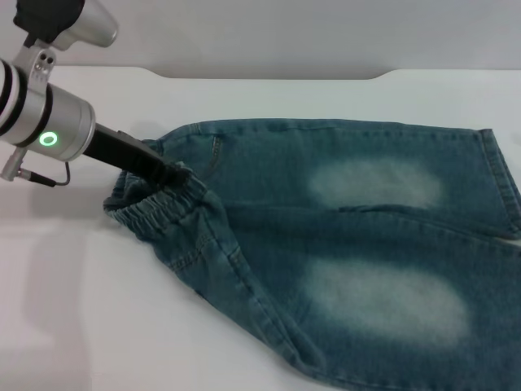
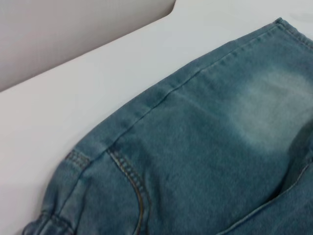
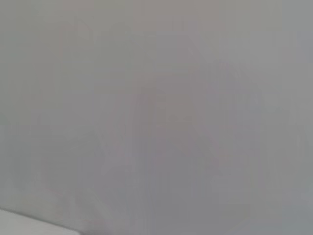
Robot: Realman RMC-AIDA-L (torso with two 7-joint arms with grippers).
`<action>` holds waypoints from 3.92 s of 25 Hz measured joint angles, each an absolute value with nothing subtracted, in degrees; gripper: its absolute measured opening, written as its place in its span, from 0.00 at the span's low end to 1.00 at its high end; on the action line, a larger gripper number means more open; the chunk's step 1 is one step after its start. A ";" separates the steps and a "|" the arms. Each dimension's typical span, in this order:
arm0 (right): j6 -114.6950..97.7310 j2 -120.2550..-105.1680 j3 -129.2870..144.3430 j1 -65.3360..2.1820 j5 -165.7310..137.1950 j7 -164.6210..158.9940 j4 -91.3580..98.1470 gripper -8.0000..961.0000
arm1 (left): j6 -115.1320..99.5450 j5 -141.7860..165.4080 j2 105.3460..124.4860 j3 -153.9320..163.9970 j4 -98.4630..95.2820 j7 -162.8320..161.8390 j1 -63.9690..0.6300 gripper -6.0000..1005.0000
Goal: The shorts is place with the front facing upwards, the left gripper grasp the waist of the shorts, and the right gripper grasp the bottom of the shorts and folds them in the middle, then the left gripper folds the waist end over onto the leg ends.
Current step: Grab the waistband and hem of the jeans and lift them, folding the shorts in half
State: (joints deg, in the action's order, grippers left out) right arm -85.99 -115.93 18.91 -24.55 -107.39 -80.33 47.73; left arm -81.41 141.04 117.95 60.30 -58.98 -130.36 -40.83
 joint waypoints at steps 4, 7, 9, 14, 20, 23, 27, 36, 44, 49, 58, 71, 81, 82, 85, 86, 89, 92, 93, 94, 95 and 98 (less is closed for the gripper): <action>-85.62 -115.77 19.42 -25.55 -107.59 -78.18 45.22 0.58 | -80.80 140.73 117.95 60.30 -59.26 -129.57 -39.55 0.04; -85.11 -116.48 18.77 -25.61 -104.06 -73.82 42.37 0.58 | -80.63 140.72 117.95 60.30 -59.35 -129.54 -39.37 0.04; -84.27 -116.73 18.67 -25.41 -101.13 -71.60 40.56 0.58 | -80.03 140.73 117.82 60.29 -59.47 -129.30 -38.91 0.04; -82.67 -116.80 19.26 -24.43 -100.37 -73.50 38.73 0.58 | -80.02 140.73 117.77 60.29 -59.51 -128.76 -39.36 0.04; -83.25 -116.46 20.04 -21.17 -101.91 -79.15 39.53 0.58 | -80.08 141.03 117.74 60.29 -59.28 -129.00 -39.84 0.04; -84.73 -115.66 21.02 -19.83 -104.63 -83.92 41.30 0.58 | -80.13 141.00 117.71 60.29 -59.37 -129.20 -39.78 0.04; -89.32 -114.65 21.65 -19.19 -110.87 -90.87 45.19 0.58 | -80.11 140.86 117.71 60.29 -59.25 -129.31 -39.75 0.04; -107.61 -111.10 24.36 -20.47 -126.77 -103.53 52.34 0.58 | -79.85 140.91 117.70 60.29 -59.21 -129.35 -40.81 0.04; -117.40 -110.46 25.72 -20.74 -139.50 -103.45 54.07 0.58 | -79.09 141.33 117.68 60.29 -59.10 -128.89 -41.77 0.04; -120.65 -110.63 26.47 -18.40 -141.79 -102.97 57.12 0.58 | -78.99 141.35 117.68 60.32 -59.06 -128.75 -41.93 0.04; -121.08 -110.42 25.83 -16.91 -147.22 -102.93 60.07 0.58 | -77.65 141.29 117.82 62.23 -59.06 -128.61 -41.96 0.04; -116.73 -111.03 28.03 -21.30 -152.67 -103.36 55.47 0.58 | -77.42 141.02 117.86 62.57 -59.06 -128.04 -41.88 0.04; -114.21 -112.24 28.40 -24.13 -158.46 -103.49 53.81 0.58 | -77.43 141.20 117.86 63.08 -59.06 -127.97 -41.93 0.04; -114.08 -112.22 28.40 -24.21 -158.47 -103.52 53.80 0.58 | -77.43 141.23 117.86 63.11 -59.06 -127.99 -41.93 0.04; -113.73 -112.18 28.45 -24.37 -158.63 -103.59 53.66 0.58 | -77.43 141.27 117.86 63.11 -59.15 -128.15 -41.93 0.05; -113.69 -112.18 28.49 -24.43 -158.82 -103.61 53.64 0.58 | -77.43 141.27 117.86 63.11 -59.25 -128.22 -41.93 0.05; -113.24 -112.20 28.61 -24.73 -159.65 -103.87 53.61 0.58 | -77.43 141.19 117.86 63.11 -59.41 -128.30 -41.93 0.05; -112.74 -112.24 29.18 -24.89 -160.16 -104.39 53.55 0.58 | -77.43 141.18 117.86 63.11 -59.46 -128.32 -42.05 0.05; -112.65 -112.24 29.39 -24.92 -160.19 -104.53 53.52 0.58 | -77.43 141.18 117.86 63.11 -59.46 -128.32 -42.05 0.05; -112.52 -112.25 29.55 -24.93 -160.20 -104.66 53.52 0.58 | -77.43 141.18 117.86 63.10 -59.48 -128.31 -42.15 0.05; -112.41 -112.26 29.67 -24.94 -160.21 -104.75 53.52 0.58 | -77.43 141.18 117.86 63.10 -59.48 -128.31 -42.15 0.05; -112.17 -112.28 29.86 -25.13 -160.25 -104.84 53.52 0.58 | -77.43 141.09 117.86 63.10 -59.49 -128.27 -42.16 0.05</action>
State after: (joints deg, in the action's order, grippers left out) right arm -112.17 -112.28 29.86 -25.13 -160.25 -104.84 53.52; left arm -77.43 141.09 117.86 63.10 -59.49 -128.27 -42.16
